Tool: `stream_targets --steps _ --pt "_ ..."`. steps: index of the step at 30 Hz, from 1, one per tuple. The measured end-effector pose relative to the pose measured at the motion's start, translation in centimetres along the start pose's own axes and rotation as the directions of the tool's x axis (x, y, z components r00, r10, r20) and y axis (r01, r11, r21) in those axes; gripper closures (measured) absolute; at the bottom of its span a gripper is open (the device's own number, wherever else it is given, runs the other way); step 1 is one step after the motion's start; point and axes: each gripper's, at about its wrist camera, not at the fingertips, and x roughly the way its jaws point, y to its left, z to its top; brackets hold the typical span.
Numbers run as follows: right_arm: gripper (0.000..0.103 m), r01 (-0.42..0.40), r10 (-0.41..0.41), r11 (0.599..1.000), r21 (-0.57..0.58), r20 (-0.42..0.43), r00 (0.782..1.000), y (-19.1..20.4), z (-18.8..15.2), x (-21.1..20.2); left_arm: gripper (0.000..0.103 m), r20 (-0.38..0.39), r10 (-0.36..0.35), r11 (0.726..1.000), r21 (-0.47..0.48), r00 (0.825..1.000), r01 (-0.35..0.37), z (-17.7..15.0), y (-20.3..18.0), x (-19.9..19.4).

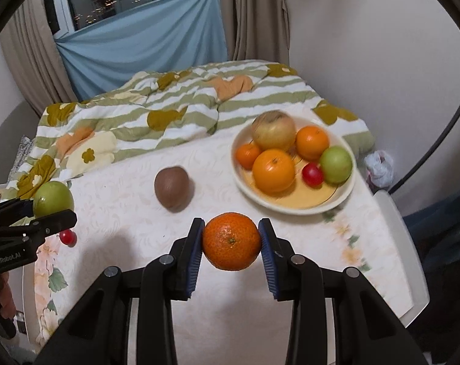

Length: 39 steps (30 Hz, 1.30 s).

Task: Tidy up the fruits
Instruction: 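Carry the green apple to the plate and release it with the left tool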

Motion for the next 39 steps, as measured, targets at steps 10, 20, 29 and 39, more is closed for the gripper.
stream_targets --steps 10,20,29,39 --pt "0.070 -0.074 0.076 0.994 -0.078 0.027 0.997 -6.7 3.4 -0.8 0.040 0.051 0.039 0.999 -0.032 0.998 -0.037 3.9 -7.8 1.1" --pt "0.070 -0.126 0.132 0.980 -0.151 0.027 0.991 -12.8 6.3 0.6 0.040 0.033 0.029 0.998 -0.058 0.999 -0.027 6.6 -15.2 5.8" --pt "0.070 -0.177 0.180 0.966 -0.189 -0.003 0.984 -16.1 7.6 3.0 0.040 -0.021 0.017 0.997 -0.080 1.000 -0.018 7.7 -19.5 10.7" --pt "0.070 -0.211 0.207 0.959 -0.188 -0.038 0.978 -17.9 8.0 6.4 0.040 -0.102 0.031 0.999 -0.027 0.994 -0.034 7.1 -21.7 15.7"
